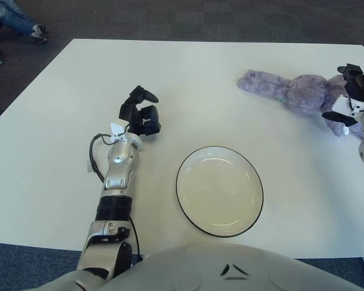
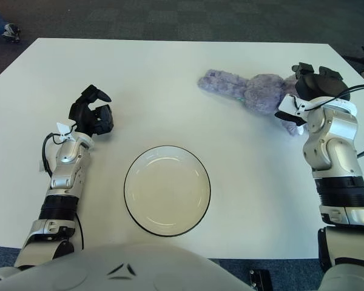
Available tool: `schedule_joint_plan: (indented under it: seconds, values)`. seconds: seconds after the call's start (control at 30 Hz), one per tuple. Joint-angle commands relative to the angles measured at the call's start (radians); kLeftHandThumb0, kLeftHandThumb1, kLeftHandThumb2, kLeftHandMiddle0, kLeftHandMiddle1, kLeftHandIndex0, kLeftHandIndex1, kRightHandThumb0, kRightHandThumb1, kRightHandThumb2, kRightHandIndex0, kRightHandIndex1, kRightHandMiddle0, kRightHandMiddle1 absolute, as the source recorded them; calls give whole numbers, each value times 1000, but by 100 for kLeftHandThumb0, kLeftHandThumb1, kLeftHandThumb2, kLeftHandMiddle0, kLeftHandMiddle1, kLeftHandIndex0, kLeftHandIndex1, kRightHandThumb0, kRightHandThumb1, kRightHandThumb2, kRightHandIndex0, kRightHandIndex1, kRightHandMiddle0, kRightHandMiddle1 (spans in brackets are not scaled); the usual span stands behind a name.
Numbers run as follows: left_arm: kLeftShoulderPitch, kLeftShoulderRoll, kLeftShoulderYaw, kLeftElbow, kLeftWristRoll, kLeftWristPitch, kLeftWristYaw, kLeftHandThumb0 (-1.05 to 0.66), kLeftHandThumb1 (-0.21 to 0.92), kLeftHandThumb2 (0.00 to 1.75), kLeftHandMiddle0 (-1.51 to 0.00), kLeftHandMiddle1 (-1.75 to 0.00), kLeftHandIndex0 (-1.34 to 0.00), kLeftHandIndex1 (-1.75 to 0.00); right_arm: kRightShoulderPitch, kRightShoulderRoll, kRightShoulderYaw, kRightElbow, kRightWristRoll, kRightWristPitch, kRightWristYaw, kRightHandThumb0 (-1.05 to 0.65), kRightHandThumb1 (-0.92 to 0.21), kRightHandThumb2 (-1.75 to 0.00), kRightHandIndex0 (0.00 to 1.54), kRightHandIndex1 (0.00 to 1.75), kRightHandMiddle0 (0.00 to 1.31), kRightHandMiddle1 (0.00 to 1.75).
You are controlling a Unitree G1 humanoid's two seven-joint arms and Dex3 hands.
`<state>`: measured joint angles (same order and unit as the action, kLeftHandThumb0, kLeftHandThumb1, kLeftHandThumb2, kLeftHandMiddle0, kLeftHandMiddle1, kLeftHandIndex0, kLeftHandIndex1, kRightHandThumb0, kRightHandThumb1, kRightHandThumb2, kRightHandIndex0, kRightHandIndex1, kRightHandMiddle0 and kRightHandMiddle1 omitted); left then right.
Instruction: Put the doll into the plate.
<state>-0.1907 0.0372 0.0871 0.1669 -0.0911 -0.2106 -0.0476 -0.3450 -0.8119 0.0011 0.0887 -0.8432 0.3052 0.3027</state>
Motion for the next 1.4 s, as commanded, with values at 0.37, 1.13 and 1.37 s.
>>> schedule_joint_plan:
  seconds: [0.37, 1.13, 1.37]
  values:
    - [8, -5, 5, 3, 0, -30, 4, -48, 31, 132, -122, -175, -62, -175, -114, -40, 87, 202, 52, -107, 31, -63, -27, -95, 7, 10, 0, 50]
    - [14, -7, 13, -15, 7, -19, 15, -49, 29, 135, -123, -175, -63, -175, -233, -41, 231, 505, 56, -160, 108, -64, -29, -93, 0, 55, 0, 39]
    - [14, -6, 12, -7, 24, -35, 25, -48, 31, 132, -123, -175, -62, -175, -267, -44, 270, 567, 53, -166, 142, -66, -31, -92, 0, 73, 0, 33]
